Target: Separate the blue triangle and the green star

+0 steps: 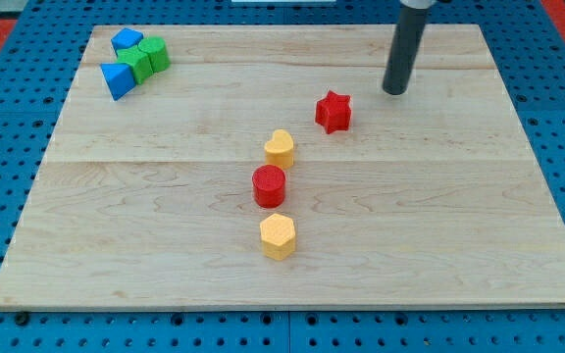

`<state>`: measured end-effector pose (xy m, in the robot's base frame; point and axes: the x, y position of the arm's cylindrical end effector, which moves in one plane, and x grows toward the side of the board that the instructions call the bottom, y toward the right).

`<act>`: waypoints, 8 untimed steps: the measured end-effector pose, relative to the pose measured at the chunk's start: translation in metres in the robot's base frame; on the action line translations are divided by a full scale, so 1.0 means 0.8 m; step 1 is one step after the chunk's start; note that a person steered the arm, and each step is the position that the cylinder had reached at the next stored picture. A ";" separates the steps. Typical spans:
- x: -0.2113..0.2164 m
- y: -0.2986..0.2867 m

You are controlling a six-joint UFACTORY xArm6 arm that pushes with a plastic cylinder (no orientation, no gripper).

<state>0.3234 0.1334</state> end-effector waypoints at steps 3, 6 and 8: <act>0.036 -0.102; -0.004 -0.245; 0.089 -0.545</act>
<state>0.3945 -0.3023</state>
